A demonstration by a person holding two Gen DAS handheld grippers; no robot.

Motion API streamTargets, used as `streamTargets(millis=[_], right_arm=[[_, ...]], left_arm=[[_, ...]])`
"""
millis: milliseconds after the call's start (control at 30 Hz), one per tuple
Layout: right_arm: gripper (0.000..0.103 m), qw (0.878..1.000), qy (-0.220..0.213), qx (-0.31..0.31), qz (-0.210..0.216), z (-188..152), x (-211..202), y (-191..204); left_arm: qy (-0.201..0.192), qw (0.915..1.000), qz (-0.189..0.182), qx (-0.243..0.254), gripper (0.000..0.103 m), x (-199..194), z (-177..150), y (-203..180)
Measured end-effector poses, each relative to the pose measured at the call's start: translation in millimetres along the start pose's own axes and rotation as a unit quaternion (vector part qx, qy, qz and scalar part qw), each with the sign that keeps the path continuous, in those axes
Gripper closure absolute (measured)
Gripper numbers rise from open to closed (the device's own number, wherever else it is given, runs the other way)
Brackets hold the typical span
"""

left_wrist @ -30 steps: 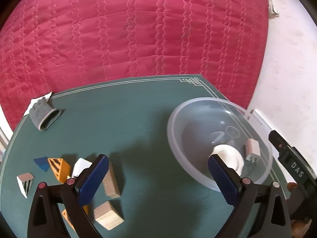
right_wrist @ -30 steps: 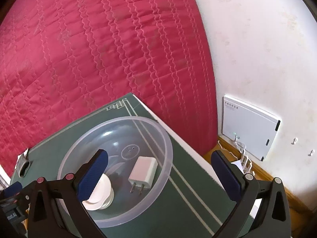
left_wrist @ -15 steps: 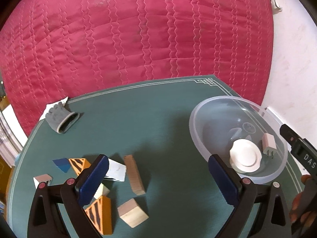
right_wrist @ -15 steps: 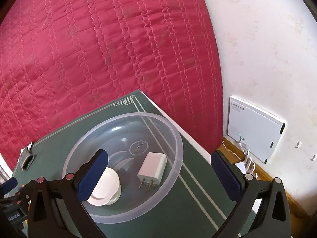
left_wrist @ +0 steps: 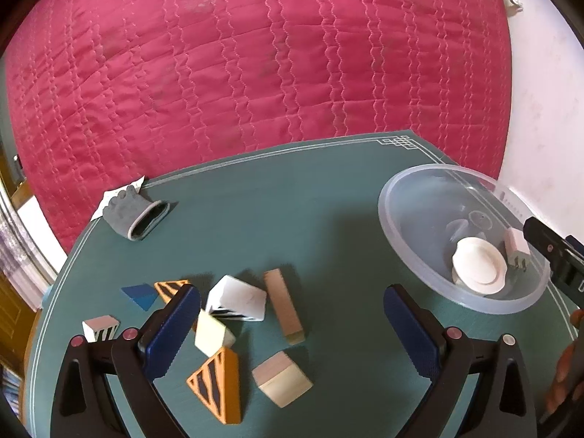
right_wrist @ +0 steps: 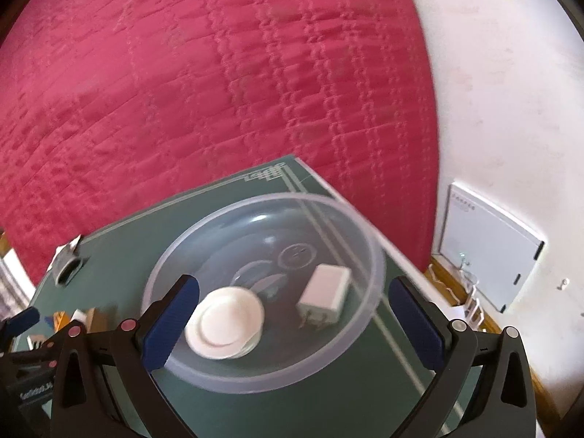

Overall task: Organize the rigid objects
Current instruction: 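Move the left tool to the orange striped triangle and grasp it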

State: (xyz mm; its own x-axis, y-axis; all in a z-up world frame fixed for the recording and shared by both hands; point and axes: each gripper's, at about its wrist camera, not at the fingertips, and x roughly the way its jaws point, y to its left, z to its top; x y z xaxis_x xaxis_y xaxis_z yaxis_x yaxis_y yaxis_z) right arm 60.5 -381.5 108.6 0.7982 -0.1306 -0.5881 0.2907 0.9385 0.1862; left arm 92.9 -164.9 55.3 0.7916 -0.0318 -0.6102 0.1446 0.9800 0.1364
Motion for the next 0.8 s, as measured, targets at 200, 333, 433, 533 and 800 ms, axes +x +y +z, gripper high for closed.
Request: streamTargets(millis=[200, 333, 433, 533, 800], right_arm=[[0.000, 0.998, 0.006, -0.044, 0.040, -9, -8, 23], [0.000, 0.994, 0.012, -0.081, 0.072, -17, -15, 41], [0.000, 0.991, 0.016, -0.098, 0.093, -21, -18, 51], [0.000, 0.988, 0.026, -0.104, 0.112, -26, -21, 56], [0.000, 0.978, 0.059, -0.123, 0.160, -40, -24, 73]], left_arm=[[0.008, 0.9997, 0.012, -0.021, 0.001, -3, -9, 28], [0.013, 0.9990, 0.022, -0.035, 0.001, -7, -16, 48], [0.021, 0.9980, 0.030, -0.052, 0.001, -10, -22, 64], [0.029, 0.9966, 0.033, -0.070, 0.001, -12, -28, 80], [0.049, 0.9929, 0.047, -0.098, 0.001, -13, -47, 108]])
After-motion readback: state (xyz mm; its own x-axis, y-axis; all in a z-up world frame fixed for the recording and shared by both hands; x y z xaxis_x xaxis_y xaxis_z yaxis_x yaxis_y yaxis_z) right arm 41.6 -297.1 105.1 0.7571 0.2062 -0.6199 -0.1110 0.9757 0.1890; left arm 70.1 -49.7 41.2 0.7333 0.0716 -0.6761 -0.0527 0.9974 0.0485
